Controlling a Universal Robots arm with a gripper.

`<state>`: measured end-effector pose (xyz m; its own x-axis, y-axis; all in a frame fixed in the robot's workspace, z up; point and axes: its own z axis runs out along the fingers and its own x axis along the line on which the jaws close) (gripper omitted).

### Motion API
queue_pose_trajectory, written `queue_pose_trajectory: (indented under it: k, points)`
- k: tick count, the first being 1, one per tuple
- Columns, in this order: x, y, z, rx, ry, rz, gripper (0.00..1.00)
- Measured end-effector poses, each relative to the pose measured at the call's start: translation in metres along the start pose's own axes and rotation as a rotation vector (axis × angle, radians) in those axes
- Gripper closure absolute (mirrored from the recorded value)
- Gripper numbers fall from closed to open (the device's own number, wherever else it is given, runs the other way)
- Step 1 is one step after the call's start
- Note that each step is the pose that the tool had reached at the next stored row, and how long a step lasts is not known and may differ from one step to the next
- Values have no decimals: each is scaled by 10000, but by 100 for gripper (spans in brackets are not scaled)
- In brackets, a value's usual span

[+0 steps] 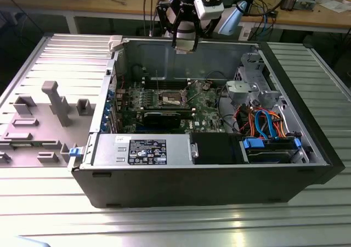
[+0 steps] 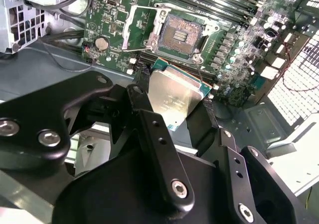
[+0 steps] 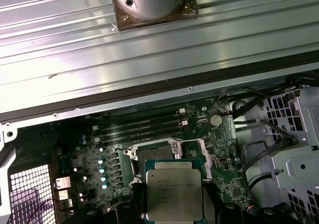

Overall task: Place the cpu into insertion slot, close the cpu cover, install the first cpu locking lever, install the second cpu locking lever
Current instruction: 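Place the cpu into insertion slot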

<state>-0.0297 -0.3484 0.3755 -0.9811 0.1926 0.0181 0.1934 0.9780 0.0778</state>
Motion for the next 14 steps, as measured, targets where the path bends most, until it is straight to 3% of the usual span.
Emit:
queue_pose_trajectory:
  k: [14]
  points:
    - [0,0,1,-2,-9,117,46]
